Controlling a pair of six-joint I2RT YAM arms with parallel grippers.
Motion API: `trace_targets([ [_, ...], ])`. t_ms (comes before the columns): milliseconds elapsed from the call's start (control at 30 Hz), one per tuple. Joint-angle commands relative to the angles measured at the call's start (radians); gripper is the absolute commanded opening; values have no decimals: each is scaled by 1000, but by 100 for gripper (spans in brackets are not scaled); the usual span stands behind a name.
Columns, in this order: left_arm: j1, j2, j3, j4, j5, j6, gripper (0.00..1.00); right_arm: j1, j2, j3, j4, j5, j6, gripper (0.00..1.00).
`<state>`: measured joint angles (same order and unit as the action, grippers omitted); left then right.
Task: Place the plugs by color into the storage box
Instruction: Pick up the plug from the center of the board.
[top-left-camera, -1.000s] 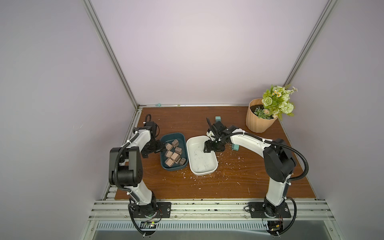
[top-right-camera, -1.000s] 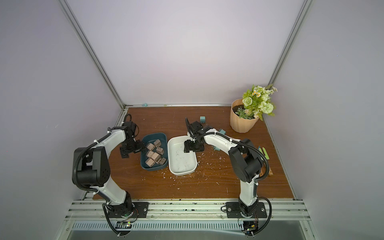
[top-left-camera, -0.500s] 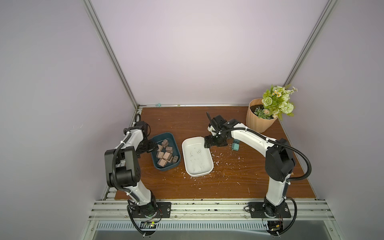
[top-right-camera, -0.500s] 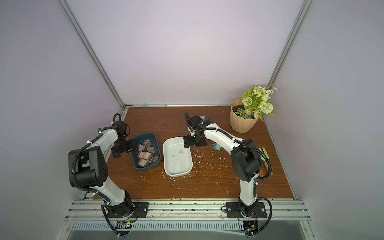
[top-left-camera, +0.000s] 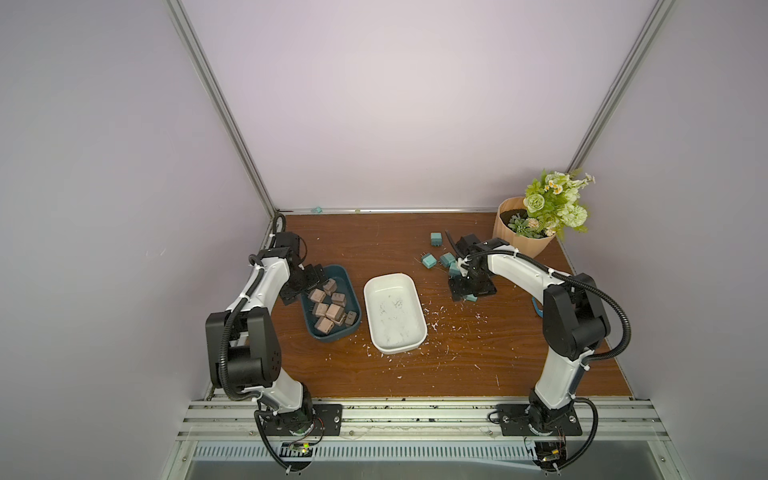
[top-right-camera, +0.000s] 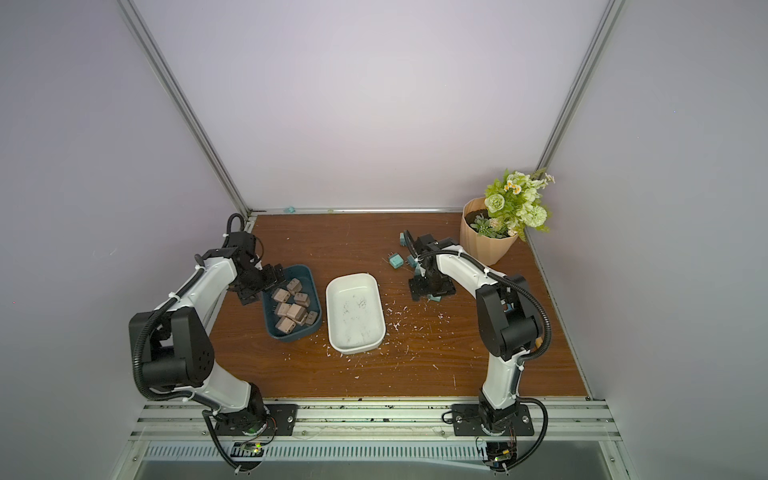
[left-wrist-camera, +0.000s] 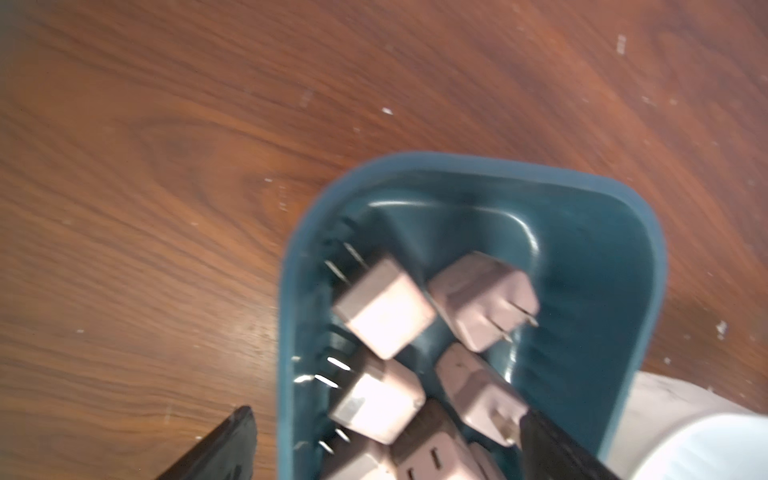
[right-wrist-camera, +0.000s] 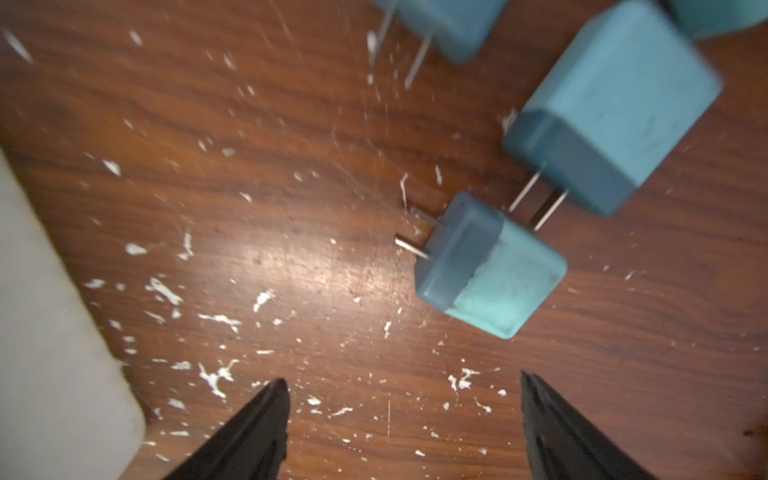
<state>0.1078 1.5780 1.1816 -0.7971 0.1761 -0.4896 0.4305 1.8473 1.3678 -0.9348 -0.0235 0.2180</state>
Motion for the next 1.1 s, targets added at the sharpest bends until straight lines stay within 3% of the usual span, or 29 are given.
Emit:
trace_targets([
  [0,-28,-30,-9,-1,23,-49,100,-5,-46,-21,41,10,-26,90],
  [633,-31,-40,-36,-2,60,-34,100,-109,103,93,111,67,-87,89],
  [1067,-31,-73,-89,11,55,-45,100,-158,72,48,177,-27,-76,76],
])
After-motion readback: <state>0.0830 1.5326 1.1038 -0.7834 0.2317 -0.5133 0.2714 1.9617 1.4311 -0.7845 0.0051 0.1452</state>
